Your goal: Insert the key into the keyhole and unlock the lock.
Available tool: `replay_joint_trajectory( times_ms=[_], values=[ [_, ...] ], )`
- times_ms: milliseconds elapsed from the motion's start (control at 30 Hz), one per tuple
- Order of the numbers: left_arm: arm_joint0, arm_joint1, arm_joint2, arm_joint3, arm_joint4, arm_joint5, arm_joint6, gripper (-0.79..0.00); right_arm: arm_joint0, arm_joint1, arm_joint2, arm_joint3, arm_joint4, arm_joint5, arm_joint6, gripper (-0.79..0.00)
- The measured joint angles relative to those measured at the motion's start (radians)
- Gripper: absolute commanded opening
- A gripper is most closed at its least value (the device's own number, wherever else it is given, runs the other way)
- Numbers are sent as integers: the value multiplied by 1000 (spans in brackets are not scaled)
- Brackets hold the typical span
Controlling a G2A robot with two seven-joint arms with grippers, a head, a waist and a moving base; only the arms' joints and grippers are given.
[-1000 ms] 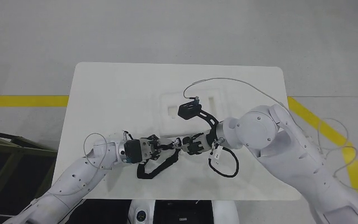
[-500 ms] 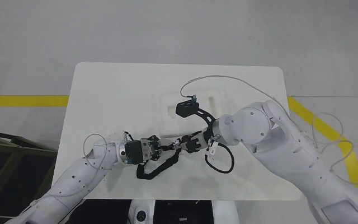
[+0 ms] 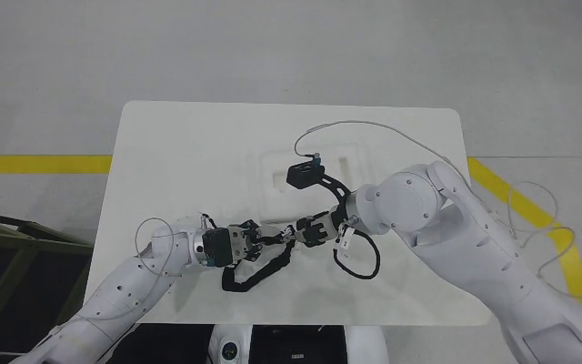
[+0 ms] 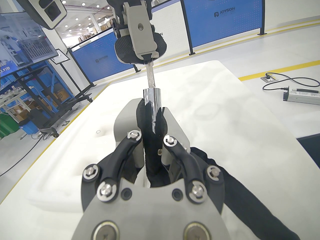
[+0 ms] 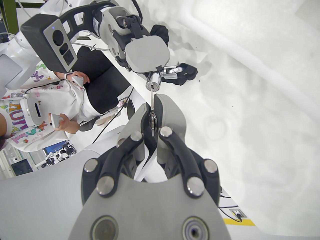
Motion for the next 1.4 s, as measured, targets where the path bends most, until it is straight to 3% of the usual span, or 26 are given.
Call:
replay_joint_trajectory(
  times_ms=[1400],
  values=[
    [7, -12, -20, 8, 5, -18, 9, -785, 44, -20, -68, 30, -6, 17, -47, -785]
  ],
)
